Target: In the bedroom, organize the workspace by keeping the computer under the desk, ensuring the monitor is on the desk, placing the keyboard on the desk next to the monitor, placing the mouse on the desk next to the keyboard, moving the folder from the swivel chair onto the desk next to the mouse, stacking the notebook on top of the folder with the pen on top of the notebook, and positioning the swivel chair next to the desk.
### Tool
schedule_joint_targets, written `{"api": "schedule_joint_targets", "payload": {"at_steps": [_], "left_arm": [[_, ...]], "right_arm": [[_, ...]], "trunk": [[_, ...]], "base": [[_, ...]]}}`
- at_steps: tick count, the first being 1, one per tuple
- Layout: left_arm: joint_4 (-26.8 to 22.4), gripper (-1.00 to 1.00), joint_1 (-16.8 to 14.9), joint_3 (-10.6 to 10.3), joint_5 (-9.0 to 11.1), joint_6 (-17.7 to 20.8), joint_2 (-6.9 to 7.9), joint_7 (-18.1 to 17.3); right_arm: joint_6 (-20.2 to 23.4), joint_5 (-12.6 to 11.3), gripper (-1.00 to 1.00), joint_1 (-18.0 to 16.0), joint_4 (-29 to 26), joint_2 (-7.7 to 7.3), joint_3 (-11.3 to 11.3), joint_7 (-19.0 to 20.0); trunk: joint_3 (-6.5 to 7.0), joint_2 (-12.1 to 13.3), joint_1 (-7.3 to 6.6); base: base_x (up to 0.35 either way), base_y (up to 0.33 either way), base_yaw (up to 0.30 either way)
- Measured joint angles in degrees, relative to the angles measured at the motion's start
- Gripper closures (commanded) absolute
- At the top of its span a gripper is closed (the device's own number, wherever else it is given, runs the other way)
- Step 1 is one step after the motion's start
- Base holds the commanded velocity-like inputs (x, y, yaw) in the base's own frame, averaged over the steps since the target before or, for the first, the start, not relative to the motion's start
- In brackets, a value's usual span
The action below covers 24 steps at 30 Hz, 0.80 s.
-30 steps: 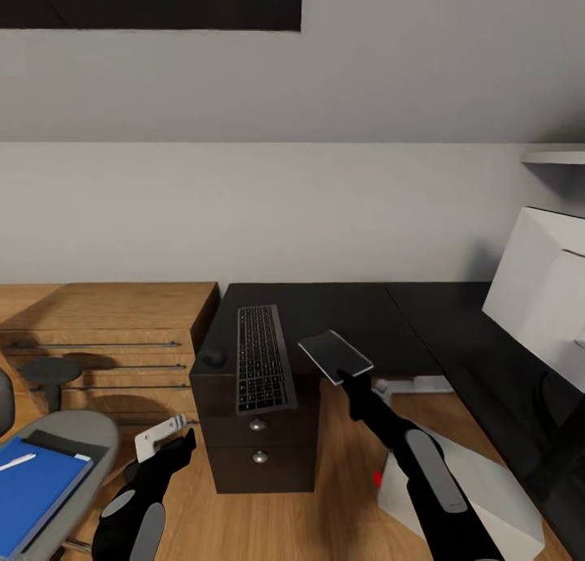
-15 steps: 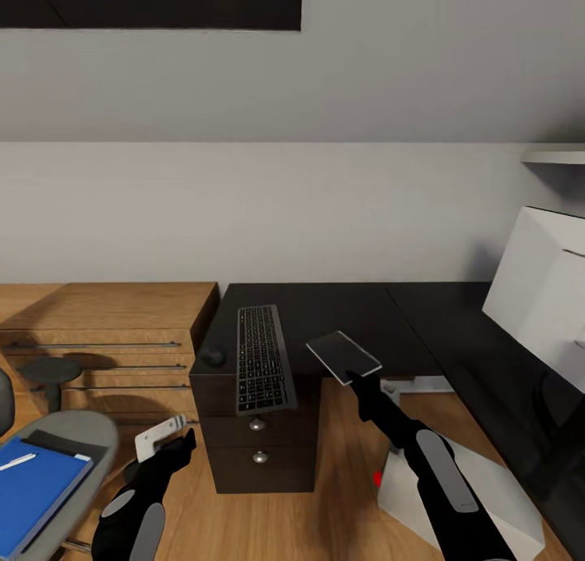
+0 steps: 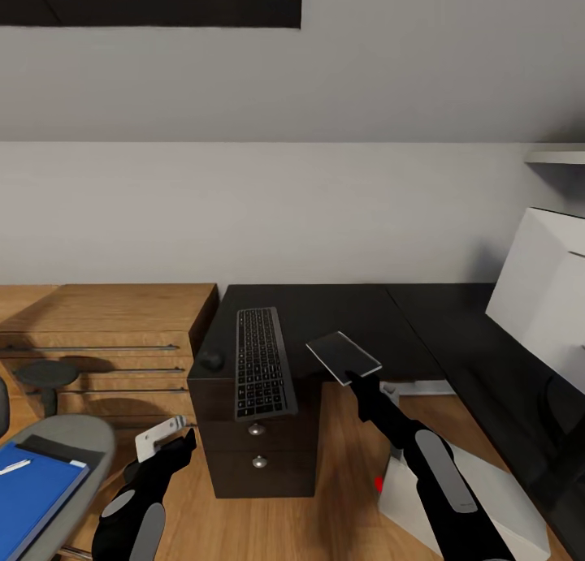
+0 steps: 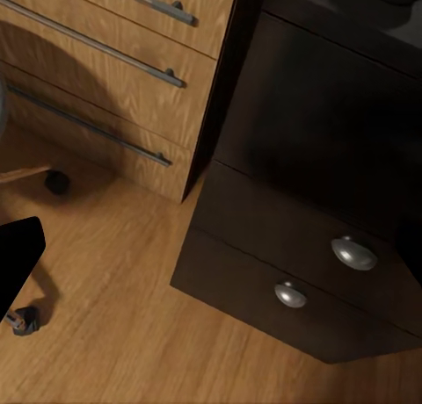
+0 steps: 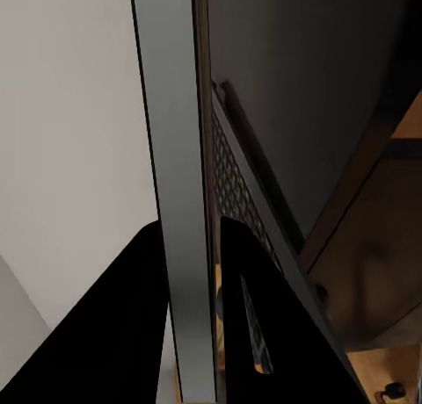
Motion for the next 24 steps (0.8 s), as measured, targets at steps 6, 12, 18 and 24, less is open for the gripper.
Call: {"api": "schedule_joint_targets", "payload": {"at_steps": [6,12,18,24], "left_arm": [[0.0,-1.00,0.0,0.0,0.0,0.0,-0.01,0.0],[0.0,-1.00,0.0,0.0,0.0,0.0,-0.02,0.1],[0.0,-1.00,0.0,0.1,0.0,0.0,-0.05,0.1],[0.0,-1.00,0.0,0.1,0.0,0.0,-0.01,0.0]], "right_arm": [[0.1,0.0,1.00,0.0,0.1,-0.04,0.0,-0.1],[0.2,0.1,1.00,0.0,0.4,-0.08,-0.1,-0.1],[0.2,0.1,1.00,0.0,0.4,-0.15,-0.1,-0.1],[0.3,0.0,1.00,0.0,0.4,-0.17,-0.1,-0.1]], "trunk": [[0.00,0.0,0.00],[-0.89,-2.0,1.09],[-1.97,-4.4,2.41],[-1.98,-4.4,2.42]], "base": [[0.000,0.000,0.000],[0.000,0.000,0.000],[0.000,0.000,0.000],[0.000,0.000,0.000]]}}
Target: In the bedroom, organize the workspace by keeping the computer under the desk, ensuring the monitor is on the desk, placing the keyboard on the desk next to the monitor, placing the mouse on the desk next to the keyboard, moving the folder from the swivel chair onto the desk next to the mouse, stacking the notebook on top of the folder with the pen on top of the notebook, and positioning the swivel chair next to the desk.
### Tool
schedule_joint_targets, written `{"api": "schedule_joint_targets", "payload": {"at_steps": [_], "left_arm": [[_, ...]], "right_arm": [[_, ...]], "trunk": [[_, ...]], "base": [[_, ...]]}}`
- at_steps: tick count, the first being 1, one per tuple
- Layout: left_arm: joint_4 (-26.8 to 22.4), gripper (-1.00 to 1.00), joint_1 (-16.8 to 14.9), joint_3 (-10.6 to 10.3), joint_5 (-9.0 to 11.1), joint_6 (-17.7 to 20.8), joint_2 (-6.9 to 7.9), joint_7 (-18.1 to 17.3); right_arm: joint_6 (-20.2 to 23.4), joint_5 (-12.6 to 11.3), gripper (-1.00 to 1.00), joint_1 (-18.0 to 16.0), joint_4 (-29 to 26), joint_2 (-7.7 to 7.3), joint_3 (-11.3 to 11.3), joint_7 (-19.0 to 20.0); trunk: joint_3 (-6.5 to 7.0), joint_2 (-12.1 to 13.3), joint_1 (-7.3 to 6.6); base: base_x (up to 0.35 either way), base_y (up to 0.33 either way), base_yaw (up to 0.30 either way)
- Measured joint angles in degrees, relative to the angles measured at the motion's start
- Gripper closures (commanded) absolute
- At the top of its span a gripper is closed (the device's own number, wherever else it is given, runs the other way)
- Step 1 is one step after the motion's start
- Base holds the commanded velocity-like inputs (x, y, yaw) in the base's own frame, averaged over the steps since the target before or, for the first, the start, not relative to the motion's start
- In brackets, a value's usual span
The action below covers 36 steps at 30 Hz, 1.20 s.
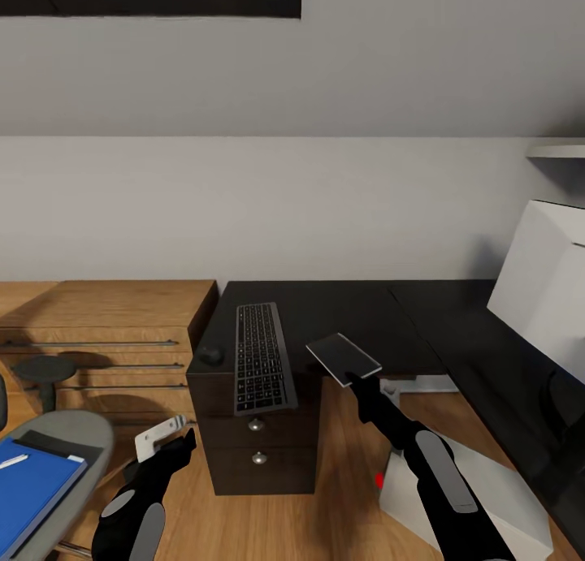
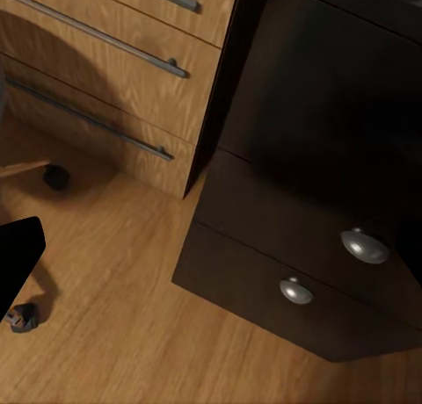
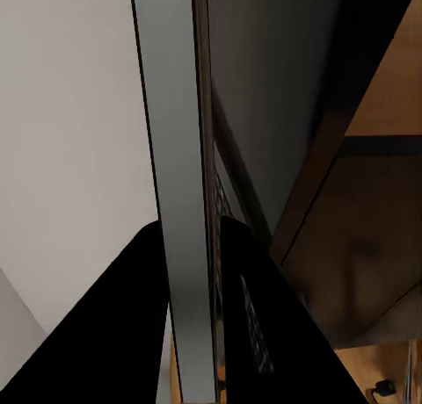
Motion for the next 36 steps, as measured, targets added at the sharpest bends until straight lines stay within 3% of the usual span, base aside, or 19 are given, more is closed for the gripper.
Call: {"api": "schedule_joint_targets", "payload": {"at_steps": [26,27,36], "left_arm": [[0.0,-1.00,0.0,0.0,0.0,0.0,0.01,-0.1],[0.0,-1.00,0.0,0.0,0.0,0.0,0.01,-0.1],[0.0,-1.00,0.0,0.0,0.0,0.1,0.08,-0.1]], "right_arm": [[0.1,0.1,1.00,0.0,0.0,-0.06,0.4,-0.1],[0.1,0.1,-1.00,0.0,0.0,-0.07,0.4,-0.1],[0.1,0.1,-1.00,0.0,0.0,-0.07,0.5,-0.1]], "trunk": [[0.00,0.0,0.00],[0.00,0.0,0.00],[0.00,0.0,0.00]], "base": [[0.056,0.000,0.000],[0.000,0.000,0.000],[0.000,0.000,0.000]]}}
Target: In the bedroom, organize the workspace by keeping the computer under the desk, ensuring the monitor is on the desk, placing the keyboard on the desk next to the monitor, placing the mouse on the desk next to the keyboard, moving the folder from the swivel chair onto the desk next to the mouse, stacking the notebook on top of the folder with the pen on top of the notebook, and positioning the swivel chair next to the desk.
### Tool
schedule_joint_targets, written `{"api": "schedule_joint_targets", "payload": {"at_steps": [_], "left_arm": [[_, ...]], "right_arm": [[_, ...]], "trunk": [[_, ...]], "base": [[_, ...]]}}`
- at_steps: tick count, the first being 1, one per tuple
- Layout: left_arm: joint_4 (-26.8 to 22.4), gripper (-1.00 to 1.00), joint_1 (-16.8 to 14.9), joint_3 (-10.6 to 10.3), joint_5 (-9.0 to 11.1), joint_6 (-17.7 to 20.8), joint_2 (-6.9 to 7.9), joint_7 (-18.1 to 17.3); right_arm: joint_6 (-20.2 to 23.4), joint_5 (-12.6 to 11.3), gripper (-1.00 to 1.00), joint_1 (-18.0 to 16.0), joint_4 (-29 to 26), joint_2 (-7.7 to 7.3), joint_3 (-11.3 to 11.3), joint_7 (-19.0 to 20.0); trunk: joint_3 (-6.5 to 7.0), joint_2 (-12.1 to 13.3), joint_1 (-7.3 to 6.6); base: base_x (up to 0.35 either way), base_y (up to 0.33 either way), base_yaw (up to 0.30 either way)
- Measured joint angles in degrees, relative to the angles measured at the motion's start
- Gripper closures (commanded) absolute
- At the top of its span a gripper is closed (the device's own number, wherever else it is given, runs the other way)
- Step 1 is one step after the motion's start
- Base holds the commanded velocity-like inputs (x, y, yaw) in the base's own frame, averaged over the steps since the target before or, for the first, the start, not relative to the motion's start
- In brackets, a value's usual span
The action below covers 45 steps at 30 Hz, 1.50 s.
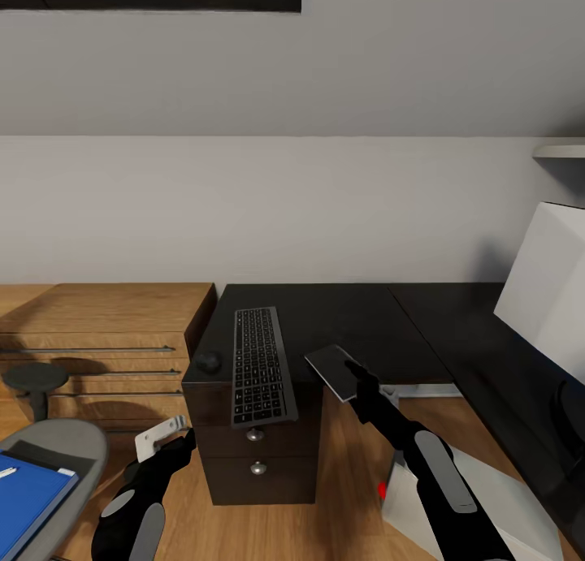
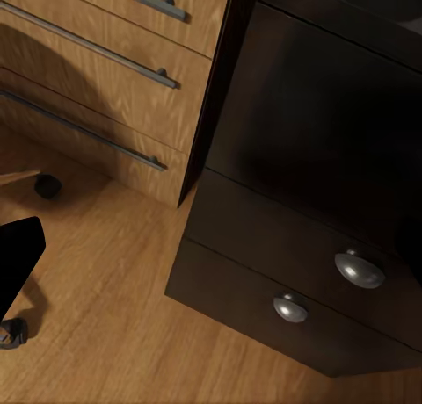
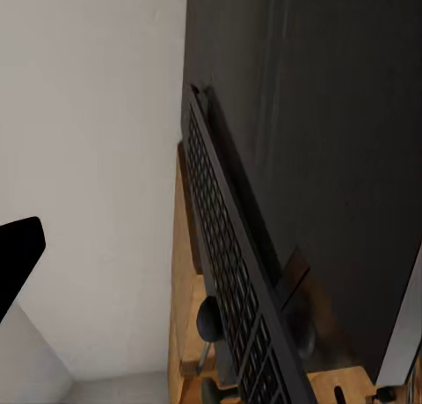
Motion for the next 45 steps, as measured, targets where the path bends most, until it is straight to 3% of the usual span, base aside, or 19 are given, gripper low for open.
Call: {"api": "schedule_joint_targets", "payload": {"at_steps": [27,41,43,44,45], "left_arm": [[0.0,-1.00,0.0,0.0,0.0,-0.1,0.01,0.0],[0.0,-1.00,0.0,0.0,0.0,-0.1,0.02,0.0],[0.0,-1.00,0.0,0.0,0.0,-0.1,0.02,0.0],[0.0,-1.00,0.0,0.0,0.0,-0.1,0.08,0.0],[0.0,-1.00,0.0,0.0,0.0,-0.1,0.08,0.0]], "right_arm": [[0.1,0.0,-1.00,0.0,0.1,-0.09,-0.1,0.0],[-0.1,0.3,-1.00,0.0,0.0,-0.09,-0.1,0.0],[-0.4,0.8,-1.00,0.0,-0.1,-0.12,-0.1,0.0],[-0.7,3.7,-1.00,0.0,-0.3,-0.13,-0.1,-0.3],[-0.7,4.7,-1.00,0.0,-0.3,-0.12,-0.1,-0.5]], "trunk": [[0.00,0.0,0.01],[0.00,0.0,0.03],[0.00,0.0,0.03],[0.00,0.0,0.03],[0.00,0.0,0.03]], "base": [[-0.088,-0.001,0.000],[-0.253,-0.116,0.000],[-0.286,-0.168,0.000],[-0.288,-0.174,0.000],[-0.288,-0.175,0.000]]}}
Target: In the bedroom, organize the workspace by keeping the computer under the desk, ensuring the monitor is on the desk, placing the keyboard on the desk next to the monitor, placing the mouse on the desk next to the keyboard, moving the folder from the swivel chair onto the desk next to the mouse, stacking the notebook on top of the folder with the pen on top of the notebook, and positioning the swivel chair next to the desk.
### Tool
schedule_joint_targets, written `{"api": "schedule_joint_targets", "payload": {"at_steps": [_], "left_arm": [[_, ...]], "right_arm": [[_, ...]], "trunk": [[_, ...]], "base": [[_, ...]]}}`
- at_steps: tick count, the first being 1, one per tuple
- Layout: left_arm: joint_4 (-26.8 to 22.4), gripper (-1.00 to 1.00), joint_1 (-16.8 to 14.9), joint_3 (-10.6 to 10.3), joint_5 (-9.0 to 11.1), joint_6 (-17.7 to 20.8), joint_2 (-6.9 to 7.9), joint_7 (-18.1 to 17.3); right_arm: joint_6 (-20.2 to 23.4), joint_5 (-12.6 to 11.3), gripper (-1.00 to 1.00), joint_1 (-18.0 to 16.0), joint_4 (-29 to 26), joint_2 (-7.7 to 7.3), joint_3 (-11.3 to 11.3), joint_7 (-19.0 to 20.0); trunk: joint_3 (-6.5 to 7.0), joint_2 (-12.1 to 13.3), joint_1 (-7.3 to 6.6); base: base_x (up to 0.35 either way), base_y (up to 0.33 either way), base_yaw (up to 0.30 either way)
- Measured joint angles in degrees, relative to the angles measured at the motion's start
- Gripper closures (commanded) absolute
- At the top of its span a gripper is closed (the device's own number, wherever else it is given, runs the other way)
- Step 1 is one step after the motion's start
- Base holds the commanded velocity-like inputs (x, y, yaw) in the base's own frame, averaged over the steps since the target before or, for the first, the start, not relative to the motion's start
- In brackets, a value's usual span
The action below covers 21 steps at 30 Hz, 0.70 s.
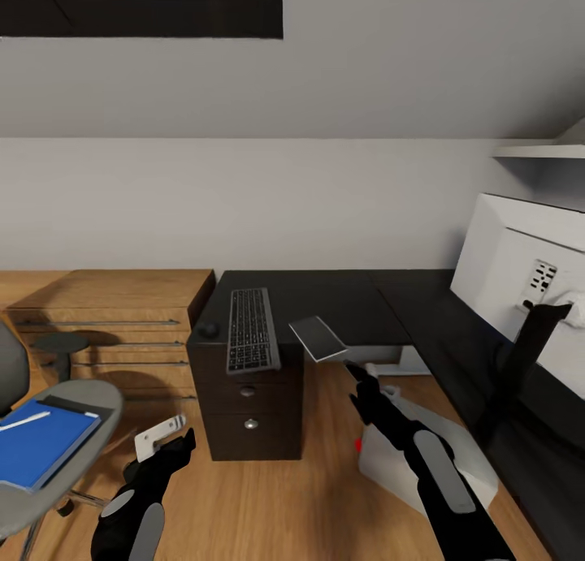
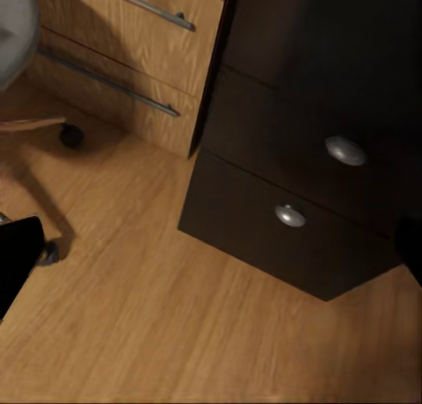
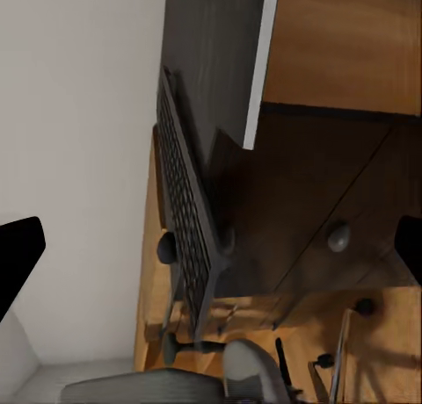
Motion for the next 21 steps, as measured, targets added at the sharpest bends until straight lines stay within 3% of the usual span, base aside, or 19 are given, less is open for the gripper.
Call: {"api": "schedule_joint_targets", "payload": {"at_steps": [1,4,5,8,9,10,12,14,15,19,21], "left_arm": [[0.0,-1.00,0.0,0.0,0.0,0.0,0.00,0.0],[0.0,-1.00,0.0,0.0,0.0,0.0,-0.02,0.0],[0.0,-1.00,0.0,0.0,0.0,0.0,-0.03,0.0],[0.0,-1.00,0.0,0.0,0.0,0.0,-0.05,0.0],[0.0,-1.00,0.0,0.0,0.0,0.0,-0.06,0.0],[0.0,-1.00,0.0,-0.1,-0.1,-0.1,-0.07,0.0],[0.0,-1.00,0.0,-0.2,-0.1,-0.1,-0.07,0.0],[0.0,-1.00,0.0,-0.3,-0.1,-0.1,-0.09,0.0],[0.0,-1.00,0.0,-0.3,-0.1,-0.1,-0.11,0.0],[0.0,-1.00,0.0,-0.6,-0.1,-0.1,-0.14,0.0],[0.0,-1.00,0.0,-0.8,-0.1,-0.1,-0.15,0.0]], "right_arm": [[-0.1,1.1,-1.00,0.0,0.0,0.00,0.0,-0.3],[-1.7,7.3,-1.00,0.0,-0.2,0.05,0.0,-1.9],[-3.1,11.3,-1.00,0.0,-0.4,0.07,0.0,-3.1],[-5.4,18.3,-1.00,0.0,-1.6,0.15,0.1,-5.4],[-6.7,22.7,-1.00,0.0,-2.9,0.26,0.2,-7.0],[-8.1,31.8,-1.00,0.0,-7.0,0.49,0.5,-11.9],[-7.6,36.1,-1.00,0.0,-9.3,0.54,1.5,-16.2],[-6.4,38.3,-1.00,0.0,-10.7,0.42,3.0,-19.5],[-4.4,40.2,-1.00,0.0,-11.9,0.28,4.9,-22.6],[0.2,44.4,-1.00,0.0,-14.7,0.07,9.8,-29.2],[1.0,45.9,-1.00,0.0,-15.3,0.04,11.1,-30.9]], "trunk": [[0.00,0.0,0.00],[0.00,0.0,0.00],[0.00,0.0,-0.01],[0.00,0.0,-0.02],[0.00,0.0,-0.02],[0.18,0.4,-0.24],[0.54,1.2,-0.68],[0.90,2.0,-1.12],[1.08,2.4,-1.34],[1.79,4.0,-2.22],[2.15,4.8,-2.66]], "base": [[-0.288,-0.176,0.000],[-0.268,-0.149,0.000],[-0.204,-0.089,0.000],[-0.132,-0.055,0.000],[-0.029,-0.012,0.000],[-0.023,-0.010,0.000],[-0.013,-0.006,0.000],[-0.008,-0.003,0.000],[-0.005,-0.002,0.000],[-0.003,-0.001,0.000],[-0.001,0.000,0.000]]}}
